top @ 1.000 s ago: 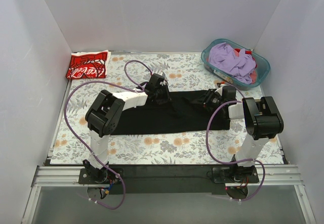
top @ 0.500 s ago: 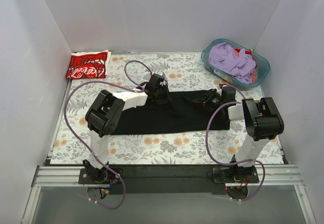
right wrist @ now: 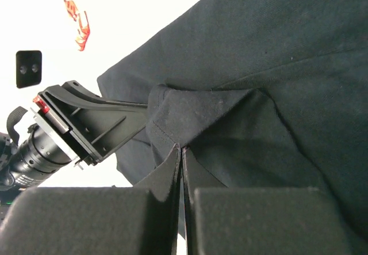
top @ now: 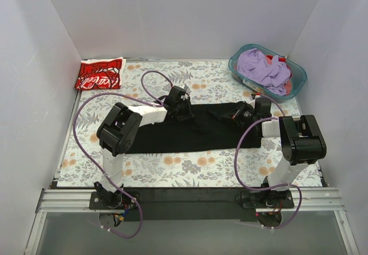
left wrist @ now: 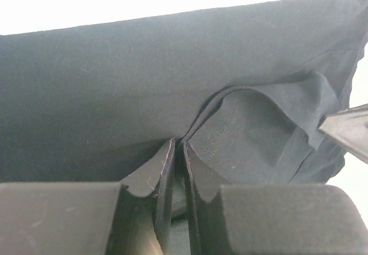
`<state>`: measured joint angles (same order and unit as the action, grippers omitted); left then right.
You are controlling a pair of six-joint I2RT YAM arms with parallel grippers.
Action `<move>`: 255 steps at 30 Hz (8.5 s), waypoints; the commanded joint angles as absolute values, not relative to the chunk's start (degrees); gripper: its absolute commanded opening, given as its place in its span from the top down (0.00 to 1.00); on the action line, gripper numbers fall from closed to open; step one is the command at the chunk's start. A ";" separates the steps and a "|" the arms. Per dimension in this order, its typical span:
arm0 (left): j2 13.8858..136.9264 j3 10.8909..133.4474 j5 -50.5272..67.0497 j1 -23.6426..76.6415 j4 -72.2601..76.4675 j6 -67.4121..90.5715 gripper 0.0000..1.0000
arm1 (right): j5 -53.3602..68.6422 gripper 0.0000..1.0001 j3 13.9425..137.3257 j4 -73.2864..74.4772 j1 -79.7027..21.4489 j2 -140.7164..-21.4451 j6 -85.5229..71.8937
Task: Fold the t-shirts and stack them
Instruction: Fold the tshirt
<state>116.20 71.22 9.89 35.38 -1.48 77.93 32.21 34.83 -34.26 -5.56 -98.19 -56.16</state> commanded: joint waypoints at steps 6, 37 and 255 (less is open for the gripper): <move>109.25 68.47 10.81 35.51 3.34 73.31 0.91 | 32.34 0.99 44.28 -20.25 -4.04 -96.68 -42.83; 102.22 65.21 13.10 38.41 4.84 61.88 0.95 | 40.69 0.99 56.69 2.02 -1.49 -99.76 -20.48; 106.52 63.55 2.11 51.33 4.83 45.79 1.00 | 38.58 0.54 45.26 -34.97 -2.11 -108.71 -40.34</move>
